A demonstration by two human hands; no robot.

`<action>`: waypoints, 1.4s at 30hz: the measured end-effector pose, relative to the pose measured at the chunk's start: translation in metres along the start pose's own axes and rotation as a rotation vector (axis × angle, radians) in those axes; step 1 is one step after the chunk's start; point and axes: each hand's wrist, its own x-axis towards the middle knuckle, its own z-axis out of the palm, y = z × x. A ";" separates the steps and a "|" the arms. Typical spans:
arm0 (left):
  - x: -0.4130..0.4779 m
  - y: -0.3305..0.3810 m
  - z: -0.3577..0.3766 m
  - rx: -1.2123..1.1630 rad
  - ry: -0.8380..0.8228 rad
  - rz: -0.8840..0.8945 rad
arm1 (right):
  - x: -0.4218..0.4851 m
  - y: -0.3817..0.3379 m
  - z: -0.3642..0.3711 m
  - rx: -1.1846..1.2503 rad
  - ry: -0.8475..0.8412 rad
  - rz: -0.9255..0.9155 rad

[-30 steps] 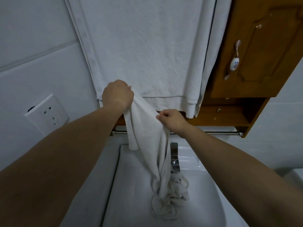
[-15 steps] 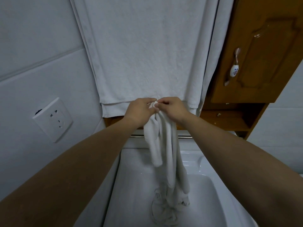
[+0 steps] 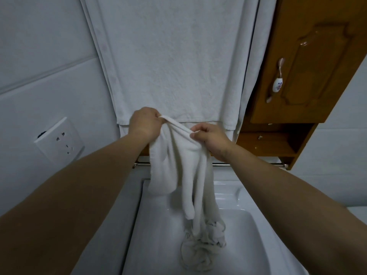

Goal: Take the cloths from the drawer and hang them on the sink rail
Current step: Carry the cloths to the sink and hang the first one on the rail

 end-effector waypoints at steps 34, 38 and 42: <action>-0.024 0.038 0.046 -0.296 -0.414 -0.038 | 0.001 -0.004 -0.007 -0.065 0.019 -0.110; -0.025 0.038 0.044 -0.216 -0.408 -0.016 | -0.001 -0.003 -0.015 -0.045 0.005 -0.096; -0.011 0.028 0.027 -0.152 -0.256 -0.061 | -0.007 0.001 -0.022 -0.040 -0.029 -0.019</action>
